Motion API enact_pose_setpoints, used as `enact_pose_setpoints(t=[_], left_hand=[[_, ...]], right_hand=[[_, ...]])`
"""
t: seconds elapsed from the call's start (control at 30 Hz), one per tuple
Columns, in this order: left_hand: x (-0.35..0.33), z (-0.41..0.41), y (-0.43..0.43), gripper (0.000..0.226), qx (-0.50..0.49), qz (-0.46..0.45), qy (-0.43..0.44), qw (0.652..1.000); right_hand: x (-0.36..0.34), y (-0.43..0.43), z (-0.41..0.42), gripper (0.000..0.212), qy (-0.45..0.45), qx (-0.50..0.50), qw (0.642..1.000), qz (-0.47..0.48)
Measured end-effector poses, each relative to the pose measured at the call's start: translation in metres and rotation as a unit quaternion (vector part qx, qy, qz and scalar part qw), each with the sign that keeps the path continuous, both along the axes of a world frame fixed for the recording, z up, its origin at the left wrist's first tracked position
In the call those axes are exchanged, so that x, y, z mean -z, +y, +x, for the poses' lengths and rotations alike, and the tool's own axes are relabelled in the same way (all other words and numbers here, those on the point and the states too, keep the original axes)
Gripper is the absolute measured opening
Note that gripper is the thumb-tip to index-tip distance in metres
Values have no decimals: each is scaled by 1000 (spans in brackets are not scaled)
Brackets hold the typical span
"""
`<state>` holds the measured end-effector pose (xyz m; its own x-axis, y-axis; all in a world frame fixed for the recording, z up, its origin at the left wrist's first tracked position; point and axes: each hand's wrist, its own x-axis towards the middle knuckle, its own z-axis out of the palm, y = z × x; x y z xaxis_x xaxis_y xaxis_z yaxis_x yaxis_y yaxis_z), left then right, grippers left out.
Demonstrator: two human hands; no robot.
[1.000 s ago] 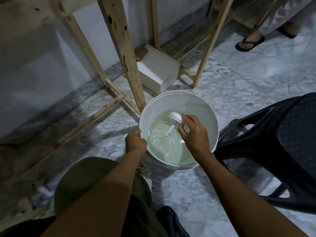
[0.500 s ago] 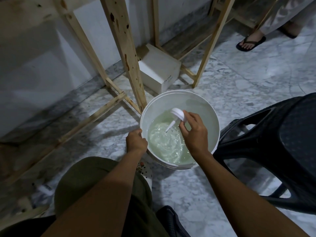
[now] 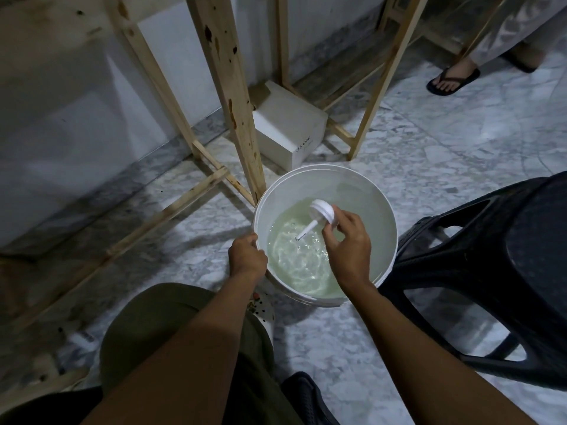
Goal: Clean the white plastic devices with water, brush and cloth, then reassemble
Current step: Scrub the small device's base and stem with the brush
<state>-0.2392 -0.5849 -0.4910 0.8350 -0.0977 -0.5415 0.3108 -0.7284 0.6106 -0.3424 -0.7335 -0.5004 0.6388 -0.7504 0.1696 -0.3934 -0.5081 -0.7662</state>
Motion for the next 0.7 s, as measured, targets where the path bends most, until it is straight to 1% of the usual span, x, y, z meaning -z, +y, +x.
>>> enact_pose_setpoints(t=[0.47,0.5,0.57,0.63,0.7], left_hand=[[2,1,1,47,-6,-12,21,1000],[1,1,1,48,-4,-11,21,1000],[0,1,2,48,0,-9,25,1000],[-4,0,2,48,15,-5,41,999],[-10,1,1,49,52,12,49,997]], right_hand=[[-4,1,-1,38,19,-19,998,-62],[-5,1,-1,37,22,-15,998,-55],[-13,1,0,34,27,5,1000,-3],[-22,-2,3,28,27,31,993,113],[-33,-4,6,24,17,55,969,240]])
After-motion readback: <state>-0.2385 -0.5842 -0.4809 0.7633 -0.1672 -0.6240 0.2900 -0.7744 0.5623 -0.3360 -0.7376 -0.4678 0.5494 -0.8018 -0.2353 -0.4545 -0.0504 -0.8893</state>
